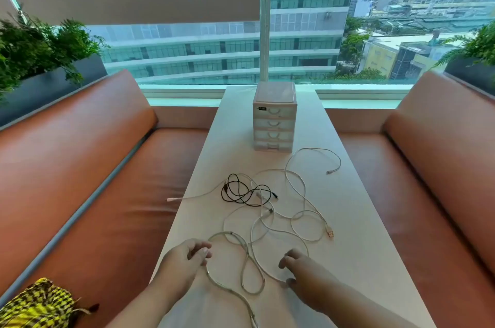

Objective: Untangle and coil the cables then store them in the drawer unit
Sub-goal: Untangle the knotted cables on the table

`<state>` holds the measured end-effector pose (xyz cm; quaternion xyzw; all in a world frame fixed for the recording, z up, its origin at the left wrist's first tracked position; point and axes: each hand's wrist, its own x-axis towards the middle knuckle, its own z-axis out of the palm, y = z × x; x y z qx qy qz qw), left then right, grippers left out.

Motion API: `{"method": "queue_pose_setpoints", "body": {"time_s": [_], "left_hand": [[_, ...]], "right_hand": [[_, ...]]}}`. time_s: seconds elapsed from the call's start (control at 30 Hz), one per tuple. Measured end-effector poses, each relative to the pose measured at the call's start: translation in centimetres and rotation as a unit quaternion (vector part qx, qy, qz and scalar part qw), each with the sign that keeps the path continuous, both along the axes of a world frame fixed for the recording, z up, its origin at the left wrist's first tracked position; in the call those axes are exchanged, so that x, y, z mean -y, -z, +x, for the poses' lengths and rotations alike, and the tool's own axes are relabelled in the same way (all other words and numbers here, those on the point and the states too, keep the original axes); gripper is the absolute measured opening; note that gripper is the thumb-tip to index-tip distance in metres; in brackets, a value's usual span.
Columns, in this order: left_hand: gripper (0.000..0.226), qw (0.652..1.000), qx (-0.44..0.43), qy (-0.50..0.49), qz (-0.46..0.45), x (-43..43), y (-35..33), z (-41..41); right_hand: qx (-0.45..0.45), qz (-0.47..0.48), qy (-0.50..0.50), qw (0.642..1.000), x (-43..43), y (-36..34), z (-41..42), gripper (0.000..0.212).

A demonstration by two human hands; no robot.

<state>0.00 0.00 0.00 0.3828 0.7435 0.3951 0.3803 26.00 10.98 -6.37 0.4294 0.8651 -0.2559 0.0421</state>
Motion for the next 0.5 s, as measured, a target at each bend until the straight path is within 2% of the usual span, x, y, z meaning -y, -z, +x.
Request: {"method": "queue_pose_setpoints", "body": {"time_s": [0.1, 0.2, 0.27, 0.37, 0.43, 0.5], "left_hand": [[0.016, 1.000, 0.004, -0.002, 0.000, 0.5, -0.1, -0.2], [0.016, 1.000, 0.007, -0.002, -0.002, 0.9, -0.4, -0.3], [0.016, 1.000, 0.005, 0.004, 0.002, 1.2, -0.6, -0.2], [0.016, 1.000, 0.006, 0.008, 0.005, 1.3, -0.8, 0.0], [0.016, 1.000, 0.002, 0.013, 0.006, 1.4, -1.1, 0.3], [0.016, 1.000, 0.001, 0.017, 0.007, 1.4, -1.3, 0.5]], "right_hand": [[0.000, 0.007, -0.007, 1.000, 0.5, 0.9, 0.7, 0.038], [0.039, 0.034, -0.027, 0.998, 1.1, 2.0, 1.4, 0.038], [0.094, 0.072, -0.048, 0.992, 1.4, 2.1, 1.5, 0.031], [0.114, 0.128, -0.054, 0.984, 1.5, 2.0, 1.6, 0.015], [0.115, 0.153, -0.051, 0.980, 1.8, 1.6, 1.4, 0.017], [0.147, 0.122, -0.050, 0.980, 2.1, 1.7, 1.5, 0.027]]}}
